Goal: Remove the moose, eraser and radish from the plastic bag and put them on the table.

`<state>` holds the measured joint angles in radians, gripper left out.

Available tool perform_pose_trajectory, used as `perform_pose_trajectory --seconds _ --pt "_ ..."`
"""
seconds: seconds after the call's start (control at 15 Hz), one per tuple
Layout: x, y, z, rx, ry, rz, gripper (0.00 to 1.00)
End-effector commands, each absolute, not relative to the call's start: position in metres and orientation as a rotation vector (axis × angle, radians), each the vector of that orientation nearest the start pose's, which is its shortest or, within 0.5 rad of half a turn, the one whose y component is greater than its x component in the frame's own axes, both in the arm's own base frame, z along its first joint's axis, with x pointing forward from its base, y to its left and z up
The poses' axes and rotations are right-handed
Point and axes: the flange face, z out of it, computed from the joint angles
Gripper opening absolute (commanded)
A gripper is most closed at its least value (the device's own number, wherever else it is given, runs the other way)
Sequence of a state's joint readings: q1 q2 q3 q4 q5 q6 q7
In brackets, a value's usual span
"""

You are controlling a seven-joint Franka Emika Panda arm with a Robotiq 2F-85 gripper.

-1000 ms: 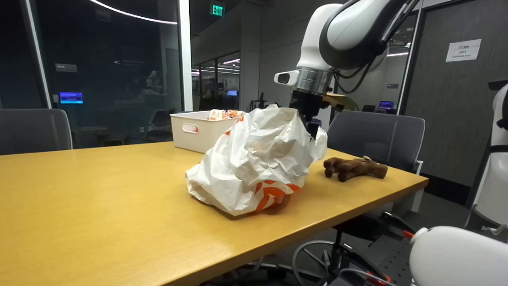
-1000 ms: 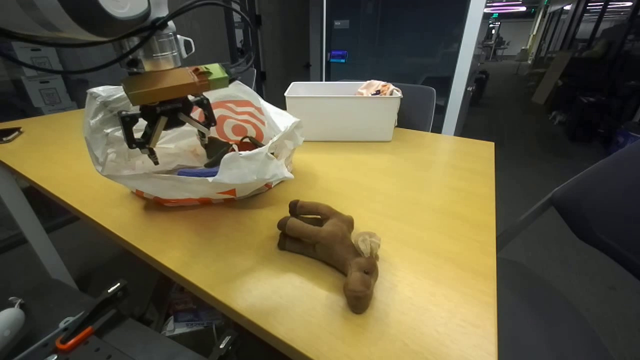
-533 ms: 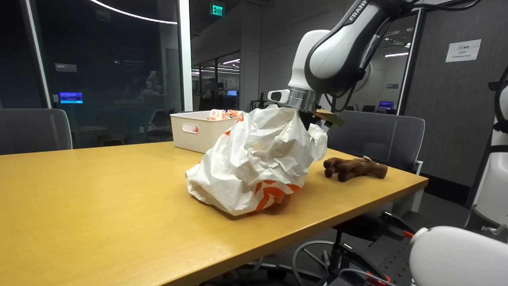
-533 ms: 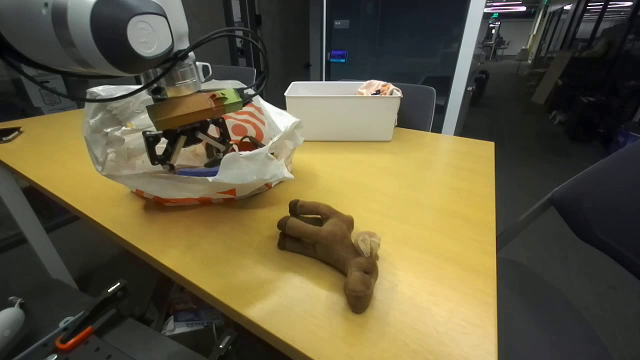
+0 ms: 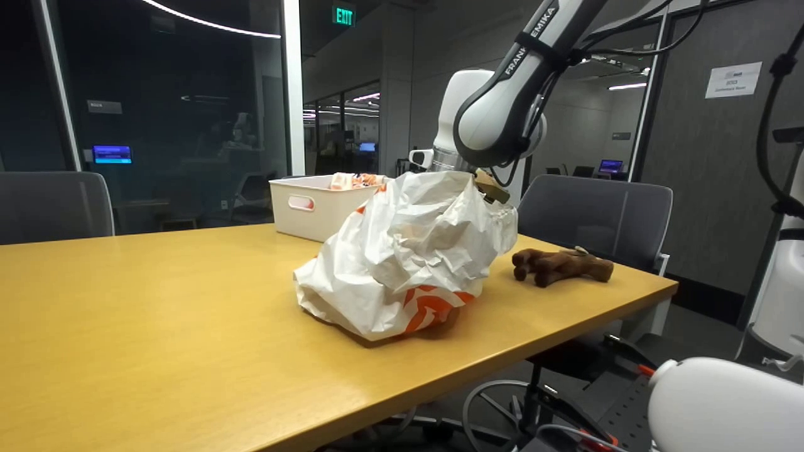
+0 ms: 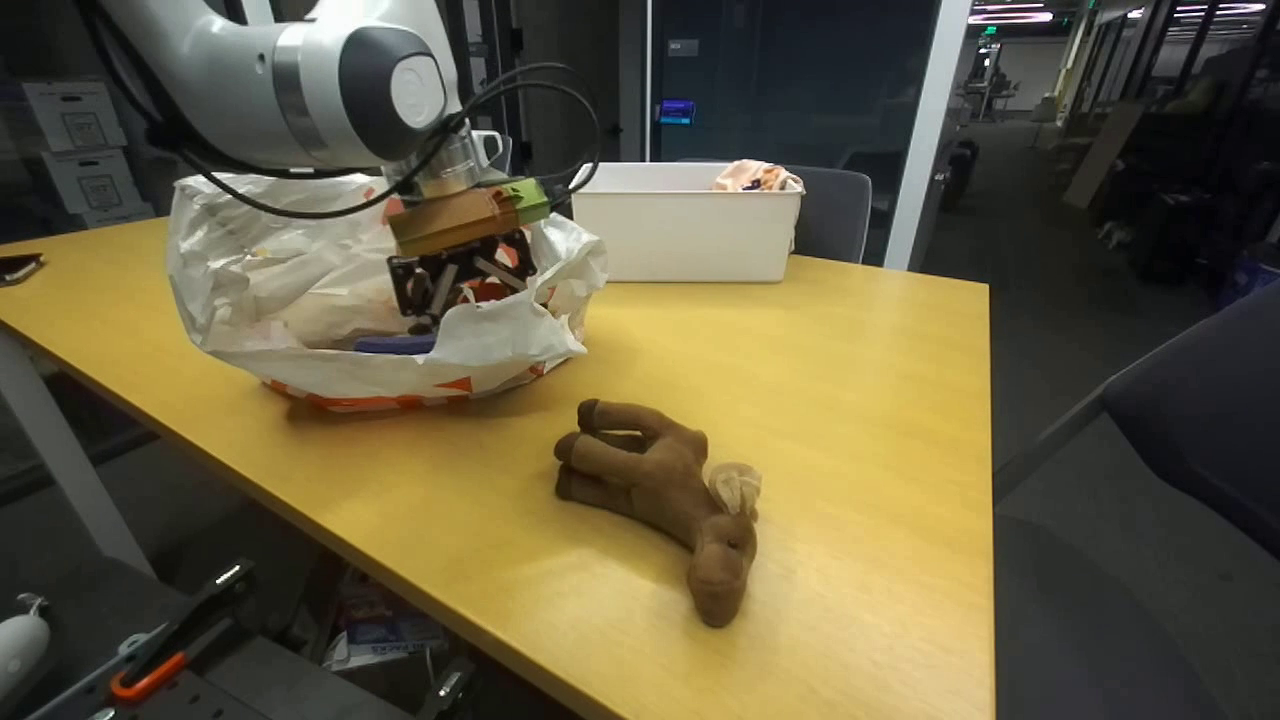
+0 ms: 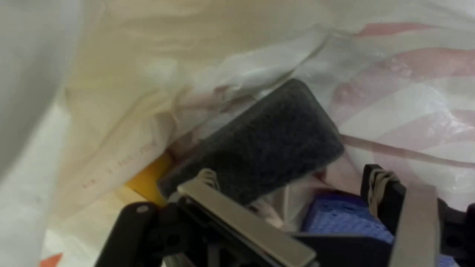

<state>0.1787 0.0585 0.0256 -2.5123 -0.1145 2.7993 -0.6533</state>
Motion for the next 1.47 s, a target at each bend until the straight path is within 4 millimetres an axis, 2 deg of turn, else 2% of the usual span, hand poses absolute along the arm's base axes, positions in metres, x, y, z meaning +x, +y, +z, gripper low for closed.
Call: perform_pose_trajectory --seconds 0.0,0.2,0.27,0.33,0.47,0.73,0.93,1.0,1.07,1.27,1.4 --pt "0.492 0.091 0.265 -2.919 -1.333 -0.259 1.0" --pt "0.491 0.084 0.242 -2.907 -1.3 -0.173 1.0" --pt "0.489 0.083 0.235 -2.89 -1.307 -0.154 0.89" --pt "0.488 0.084 0.23 -2.882 -1.309 -0.149 0.72" --pt "0.483 0.086 0.228 -2.875 -1.317 -0.145 0.56" --pt "0.47 0.096 0.245 -2.869 -1.416 -0.19 0.32" --pt "0.456 0.101 0.275 -2.872 -1.58 -0.244 0.07" --pt "0.452 0.104 0.284 -2.857 -1.63 -0.26 0.05" --pt "0.447 0.106 0.292 -2.847 -1.663 -0.284 0.09" --pt "0.433 0.109 0.314 -2.82 -1.708 -0.34 0.01" --pt "0.412 0.112 0.325 -2.744 -1.727 -0.233 0.06"
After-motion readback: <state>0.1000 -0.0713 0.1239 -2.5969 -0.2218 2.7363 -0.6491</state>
